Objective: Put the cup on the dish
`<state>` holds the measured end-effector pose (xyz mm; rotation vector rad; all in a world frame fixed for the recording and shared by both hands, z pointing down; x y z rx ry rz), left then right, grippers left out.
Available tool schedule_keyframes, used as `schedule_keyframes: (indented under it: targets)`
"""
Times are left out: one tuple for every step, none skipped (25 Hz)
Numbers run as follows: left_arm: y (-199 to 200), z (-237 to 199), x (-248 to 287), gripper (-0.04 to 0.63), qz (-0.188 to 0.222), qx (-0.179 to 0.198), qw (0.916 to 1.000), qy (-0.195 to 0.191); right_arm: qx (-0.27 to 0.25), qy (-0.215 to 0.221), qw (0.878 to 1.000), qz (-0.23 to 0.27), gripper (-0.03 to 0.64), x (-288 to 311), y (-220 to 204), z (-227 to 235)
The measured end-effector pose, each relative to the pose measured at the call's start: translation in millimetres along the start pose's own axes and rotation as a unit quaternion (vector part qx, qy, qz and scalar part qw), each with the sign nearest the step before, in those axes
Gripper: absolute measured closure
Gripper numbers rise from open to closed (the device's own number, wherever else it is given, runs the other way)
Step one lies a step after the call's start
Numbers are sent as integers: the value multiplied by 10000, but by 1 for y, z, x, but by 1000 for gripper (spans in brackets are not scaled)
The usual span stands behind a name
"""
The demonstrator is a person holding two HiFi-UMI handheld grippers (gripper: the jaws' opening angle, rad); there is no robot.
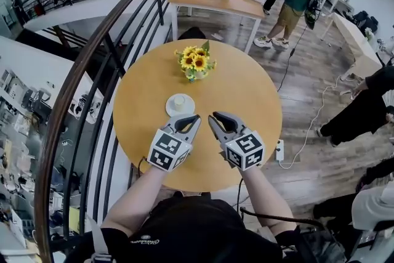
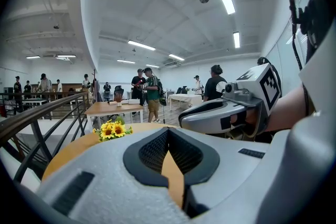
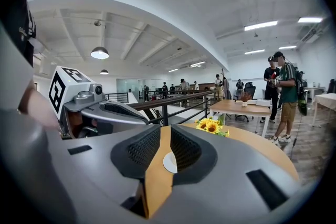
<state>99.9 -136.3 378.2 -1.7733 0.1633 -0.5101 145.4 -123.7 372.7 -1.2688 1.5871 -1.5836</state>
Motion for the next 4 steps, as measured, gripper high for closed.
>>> schedule_keyframes:
  targets:
    - [0,-1,1,595,-5,-3,10000,4,2,6,10000,-9,554,1,-1,0]
    - [-1,-1,1,595,-11,-6,10000,7,7,10,10000,-17,554,1,-2,1]
    - [-1,-2,2,595,-16,-8,10000,10,14,12,10000,-25,554,2,-3,1]
    - [-1,-2,2,595,-22,-11,10000,13,21,13,10000,-32,554,2,-4,1]
Point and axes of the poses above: the fingertips, and each gripper's own axes: x forward along the fingers, z to its right, y out of its top, the point moved 1 cm from there along -x, backward along the fingers, and after that the axes turned 11 degrees about -x, right-handed, at the moved point
